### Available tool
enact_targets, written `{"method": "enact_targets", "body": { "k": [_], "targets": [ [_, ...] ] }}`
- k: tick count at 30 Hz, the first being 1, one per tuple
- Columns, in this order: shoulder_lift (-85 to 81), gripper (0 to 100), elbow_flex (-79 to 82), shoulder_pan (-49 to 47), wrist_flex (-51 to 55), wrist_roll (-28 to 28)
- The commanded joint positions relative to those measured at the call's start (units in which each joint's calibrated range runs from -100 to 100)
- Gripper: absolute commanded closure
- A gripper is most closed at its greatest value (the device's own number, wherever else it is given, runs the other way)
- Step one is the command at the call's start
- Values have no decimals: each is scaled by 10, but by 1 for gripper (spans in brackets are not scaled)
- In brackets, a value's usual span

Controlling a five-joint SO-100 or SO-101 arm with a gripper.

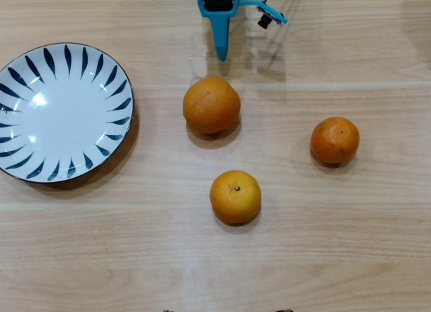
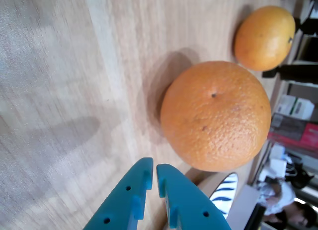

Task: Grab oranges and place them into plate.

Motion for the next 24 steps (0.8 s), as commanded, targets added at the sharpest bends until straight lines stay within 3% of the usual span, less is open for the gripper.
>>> {"method": "enact_targets", "body": {
  "k": [1,9,17,24],
  "targets": [
    [-6,98,-4,-29,3,-2],
    [47,98,-175,-58,7,-66],
    [318,98,-402,-61,22,-68],
    [486,98,-602,-88,114,-68]
  ]
}}
